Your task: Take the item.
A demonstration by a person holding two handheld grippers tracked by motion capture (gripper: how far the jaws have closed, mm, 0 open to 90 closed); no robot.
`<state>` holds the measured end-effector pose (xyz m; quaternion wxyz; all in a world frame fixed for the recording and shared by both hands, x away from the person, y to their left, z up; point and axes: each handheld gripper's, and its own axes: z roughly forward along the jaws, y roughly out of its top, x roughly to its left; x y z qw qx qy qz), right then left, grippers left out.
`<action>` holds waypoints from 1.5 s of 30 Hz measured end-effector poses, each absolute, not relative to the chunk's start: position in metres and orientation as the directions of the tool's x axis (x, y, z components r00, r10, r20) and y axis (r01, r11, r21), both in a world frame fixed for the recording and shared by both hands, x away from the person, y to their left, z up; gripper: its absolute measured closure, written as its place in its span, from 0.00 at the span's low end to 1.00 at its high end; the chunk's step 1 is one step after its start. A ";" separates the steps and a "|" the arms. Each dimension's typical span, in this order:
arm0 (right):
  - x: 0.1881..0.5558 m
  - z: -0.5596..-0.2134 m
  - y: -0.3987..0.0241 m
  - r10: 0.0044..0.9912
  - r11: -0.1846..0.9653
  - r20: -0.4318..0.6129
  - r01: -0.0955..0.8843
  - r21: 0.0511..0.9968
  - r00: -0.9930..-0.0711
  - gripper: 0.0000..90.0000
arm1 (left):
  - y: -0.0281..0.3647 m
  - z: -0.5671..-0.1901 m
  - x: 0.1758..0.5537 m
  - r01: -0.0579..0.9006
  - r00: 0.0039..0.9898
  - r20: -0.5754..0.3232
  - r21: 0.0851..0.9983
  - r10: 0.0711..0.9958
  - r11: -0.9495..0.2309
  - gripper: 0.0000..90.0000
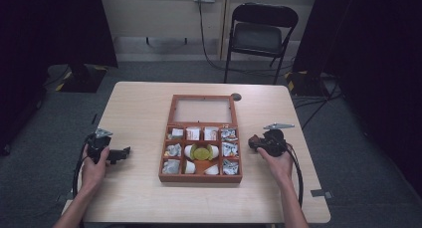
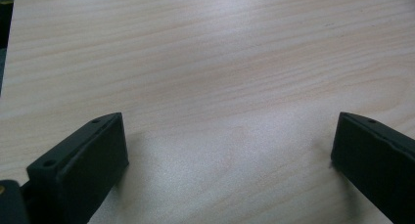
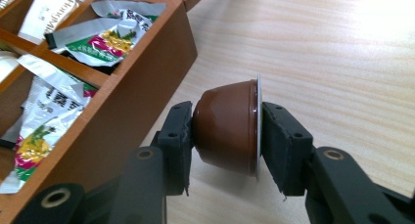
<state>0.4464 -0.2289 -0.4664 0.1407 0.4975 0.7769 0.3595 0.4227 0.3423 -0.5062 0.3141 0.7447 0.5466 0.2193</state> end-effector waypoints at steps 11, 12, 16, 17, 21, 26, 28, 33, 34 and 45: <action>0.447 -0.469 -0.229 0.881 0.265 0.107 0.670 0.694 -0.460 0.62 | 0.342 -0.506 0.423 0.676 0.306 -0.017 0.708 0.952 -0.205 0.00; 0.447 -0.469 -0.230 0.882 0.262 0.110 0.670 0.694 -0.459 0.62 | 0.342 -0.506 0.423 0.676 0.306 -0.017 0.707 0.952 -0.205 0.00; 0.447 -0.469 -0.230 0.883 0.253 0.120 0.674 0.694 -0.454 0.60 | 0.342 -0.506 0.423 0.676 0.306 -0.017 0.707 0.952 -0.205 0.00; 0.447 -0.470 -0.229 0.883 0.253 0.120 0.674 0.694 -0.454 0.59 | 0.342 -0.506 0.423 0.676 0.307 -0.017 0.707 0.952 -0.205 0.00; 0.448 -0.470 -0.229 0.883 0.252 0.120 0.675 0.693 -0.454 0.55 | 0.342 -0.506 0.423 0.676 0.306 -0.017 0.707 0.952 -0.205 0.00; 0.448 -0.468 -0.229 0.883 0.234 0.136 0.672 0.702 -0.450 0.49 | 0.342 -0.506 0.423 0.676 0.306 -0.017 0.707 0.952 -0.205 0.00; 0.447 -0.466 -0.230 0.879 0.225 0.150 0.670 0.707 -0.453 0.49 | 0.342 -0.506 0.423 0.676 0.306 -0.017 0.708 0.952 -0.205 0.00; 0.446 -0.466 -0.229 0.879 0.230 0.147 0.673 0.703 -0.454 0.46 | 0.342 -0.506 0.423 0.676 0.306 -0.017 0.708 0.952 -0.205 0.00; 0.446 -0.466 -0.230 0.878 0.229 0.149 0.671 0.705 -0.456 0.46 | 0.342 -0.506 0.423 0.676 0.306 -0.017 0.708 0.952 -0.205 0.00; 0.440 -0.459 -0.228 0.867 0.204 0.174 0.651 0.731 -0.467 0.37 | 0.342 -0.506 0.423 0.676 0.306 -0.017 0.707 0.952 -0.205 0.00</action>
